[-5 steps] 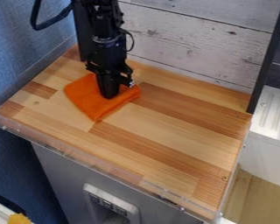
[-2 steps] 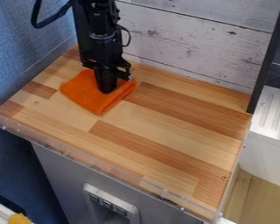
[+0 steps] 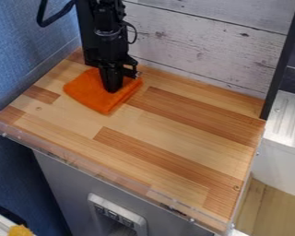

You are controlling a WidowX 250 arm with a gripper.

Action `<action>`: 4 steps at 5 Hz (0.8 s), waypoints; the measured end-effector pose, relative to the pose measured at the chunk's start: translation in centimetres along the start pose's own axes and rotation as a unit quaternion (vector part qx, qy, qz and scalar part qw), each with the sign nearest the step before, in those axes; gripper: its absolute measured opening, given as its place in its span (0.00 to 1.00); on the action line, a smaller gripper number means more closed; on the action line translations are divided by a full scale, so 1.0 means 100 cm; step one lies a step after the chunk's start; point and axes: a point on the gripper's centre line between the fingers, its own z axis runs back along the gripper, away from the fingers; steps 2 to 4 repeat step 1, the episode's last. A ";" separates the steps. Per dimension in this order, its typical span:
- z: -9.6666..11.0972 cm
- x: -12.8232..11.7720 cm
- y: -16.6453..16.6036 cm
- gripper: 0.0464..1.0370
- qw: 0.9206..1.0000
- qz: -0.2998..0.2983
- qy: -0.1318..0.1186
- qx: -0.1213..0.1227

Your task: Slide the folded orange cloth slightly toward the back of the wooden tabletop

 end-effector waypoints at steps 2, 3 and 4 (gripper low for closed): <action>0.013 0.008 0.003 0.19 1.000 0.005 0.004 0.000; 0.013 0.008 0.003 0.19 1.000 0.005 0.004 0.000; 0.013 0.008 0.003 0.19 1.000 0.005 0.004 0.000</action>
